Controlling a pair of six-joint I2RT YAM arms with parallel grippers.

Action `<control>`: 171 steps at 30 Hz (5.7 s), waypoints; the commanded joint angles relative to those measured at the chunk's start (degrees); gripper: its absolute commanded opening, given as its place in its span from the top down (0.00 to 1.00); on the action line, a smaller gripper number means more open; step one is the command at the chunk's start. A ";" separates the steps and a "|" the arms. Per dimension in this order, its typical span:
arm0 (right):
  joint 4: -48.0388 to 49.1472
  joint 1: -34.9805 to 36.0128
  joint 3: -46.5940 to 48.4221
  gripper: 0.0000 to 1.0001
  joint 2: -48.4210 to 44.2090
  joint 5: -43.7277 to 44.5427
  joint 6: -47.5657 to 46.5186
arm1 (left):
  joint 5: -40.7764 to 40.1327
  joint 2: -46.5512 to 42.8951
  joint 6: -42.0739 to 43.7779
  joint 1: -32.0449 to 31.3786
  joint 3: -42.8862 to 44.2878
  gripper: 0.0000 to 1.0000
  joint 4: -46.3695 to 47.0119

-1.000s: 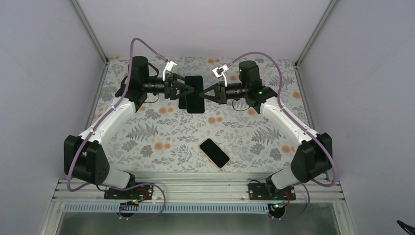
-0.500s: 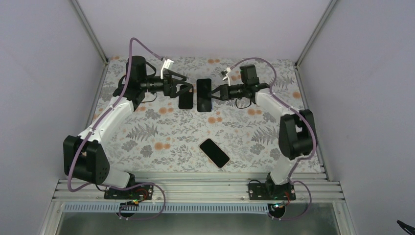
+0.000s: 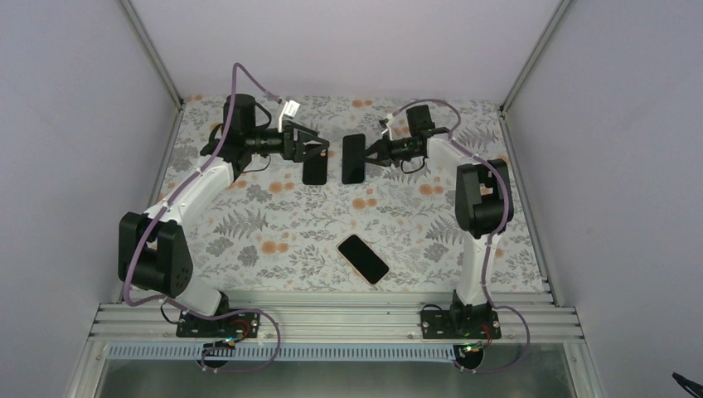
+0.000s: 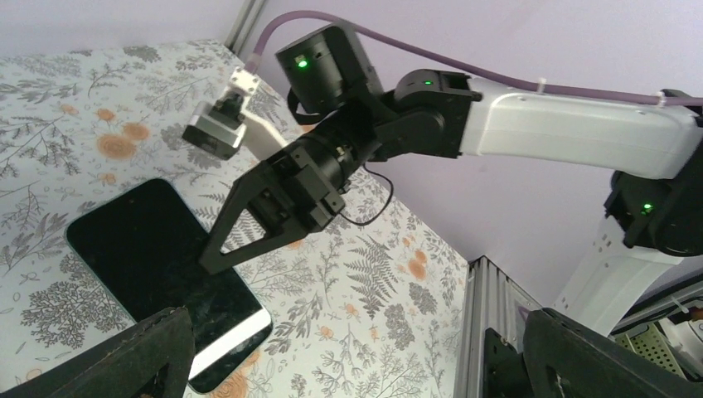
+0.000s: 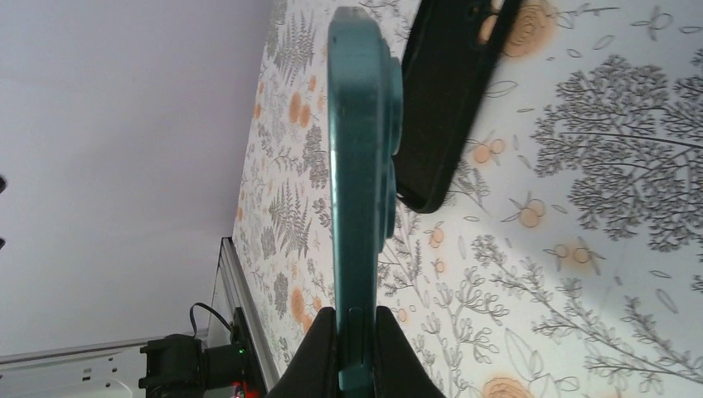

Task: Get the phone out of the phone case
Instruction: Place the phone at the center of the board, then pick up the phone at the center of the board.

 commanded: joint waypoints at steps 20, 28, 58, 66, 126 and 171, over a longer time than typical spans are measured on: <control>-9.49 -1.83 22.97 0.96 23.31 -8.48 1.04 | 2.62 3.18 -4.57 0.02 2.55 0.00 3.23; -9.10 -2.05 23.99 0.93 26.71 -10.47 3.23 | 2.96 4.95 -5.43 -0.02 3.42 0.00 3.45; 0.15 -2.83 20.43 0.81 26.86 -9.98 13.03 | 2.90 6.27 -7.23 -0.13 3.39 0.00 4.78; -0.43 -2.79 18.93 0.57 24.67 -8.42 12.69 | 2.46 6.12 -7.15 -0.15 3.44 0.00 4.73; -29.12 -3.58 -5.08 0.01 -25.99 23.16 -34.55 | -4.97 -15.60 33.64 10.08 -5.36 0.00 -21.52; -21.82 -16.54 -15.78 0.01 -42.56 14.67 -29.06 | -36.96 27.71 91.12 -39.39 11.51 0.00 -43.19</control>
